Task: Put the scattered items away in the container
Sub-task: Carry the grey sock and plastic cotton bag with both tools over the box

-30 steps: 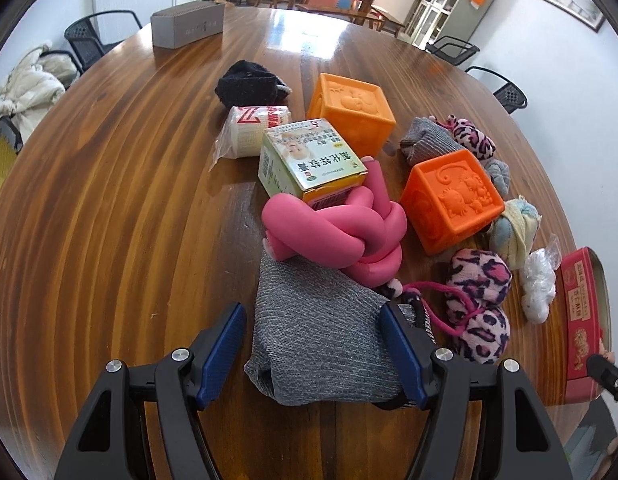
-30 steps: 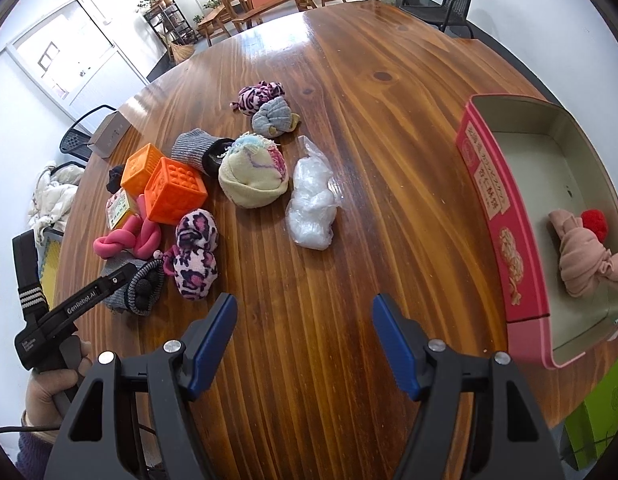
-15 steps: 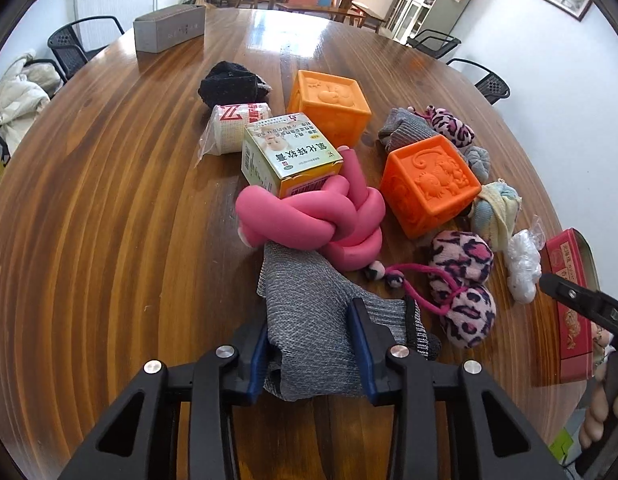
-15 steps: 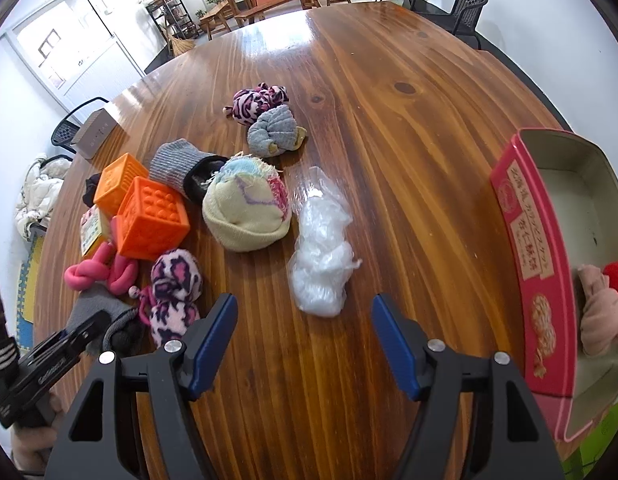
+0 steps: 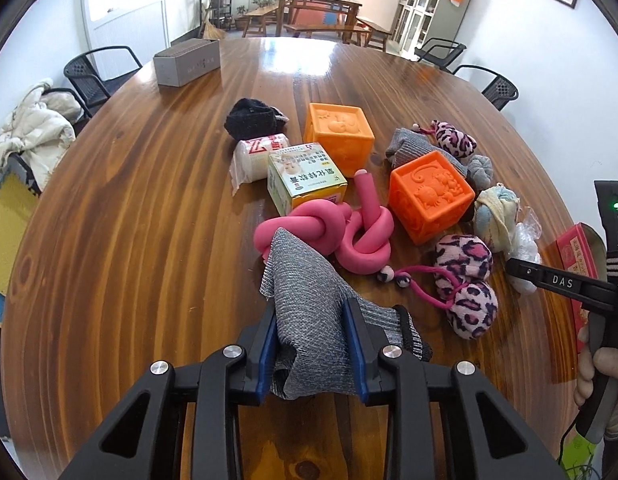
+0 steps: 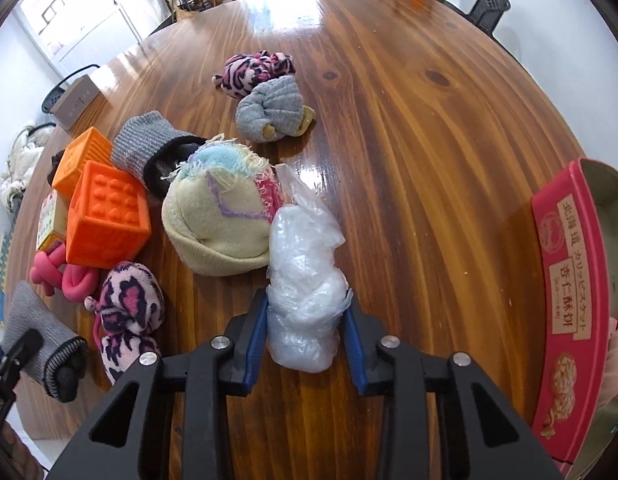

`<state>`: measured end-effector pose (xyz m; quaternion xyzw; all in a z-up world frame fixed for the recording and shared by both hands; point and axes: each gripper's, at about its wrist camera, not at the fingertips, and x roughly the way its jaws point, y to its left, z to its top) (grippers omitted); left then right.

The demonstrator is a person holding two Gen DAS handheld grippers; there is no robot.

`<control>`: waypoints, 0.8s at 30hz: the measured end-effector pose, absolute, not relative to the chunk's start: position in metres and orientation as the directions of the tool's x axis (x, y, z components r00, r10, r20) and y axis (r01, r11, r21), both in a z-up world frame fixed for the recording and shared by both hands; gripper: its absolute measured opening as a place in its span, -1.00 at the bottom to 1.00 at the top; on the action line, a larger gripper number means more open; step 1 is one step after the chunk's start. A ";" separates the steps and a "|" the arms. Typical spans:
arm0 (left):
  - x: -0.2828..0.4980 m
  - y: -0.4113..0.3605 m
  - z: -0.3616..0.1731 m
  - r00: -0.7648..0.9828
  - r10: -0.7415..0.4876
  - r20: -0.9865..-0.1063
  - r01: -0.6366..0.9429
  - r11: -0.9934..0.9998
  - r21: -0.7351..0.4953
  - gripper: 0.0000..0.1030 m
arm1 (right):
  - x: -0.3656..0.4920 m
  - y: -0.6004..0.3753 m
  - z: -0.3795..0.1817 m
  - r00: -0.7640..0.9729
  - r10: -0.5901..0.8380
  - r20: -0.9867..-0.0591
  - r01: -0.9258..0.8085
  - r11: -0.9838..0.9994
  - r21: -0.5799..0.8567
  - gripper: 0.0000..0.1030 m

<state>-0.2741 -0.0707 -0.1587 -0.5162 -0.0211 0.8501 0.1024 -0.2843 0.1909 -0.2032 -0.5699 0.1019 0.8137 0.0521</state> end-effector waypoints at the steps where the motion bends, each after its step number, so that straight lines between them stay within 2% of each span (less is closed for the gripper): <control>1: -0.273 -0.070 -0.157 -0.451 0.189 -0.872 -0.151 -0.979 -0.134 -0.37 | -0.284 0.190 -0.202 -0.347 -0.029 -0.938 -0.195 -0.975 0.102 -0.27; 11: -0.265 -0.052 -0.127 -0.515 0.147 -0.844 -0.171 -0.983 -0.067 -0.37 | -0.261 0.183 -0.175 -0.397 -0.055 -0.916 -0.171 -0.976 0.133 -0.28; 24: -0.248 -0.002 -0.087 -0.578 0.183 -0.795 -0.245 -0.969 -0.044 -0.37 | -0.220 0.224 -0.121 -0.508 -0.067 -0.858 -0.183 -0.966 0.183 -0.28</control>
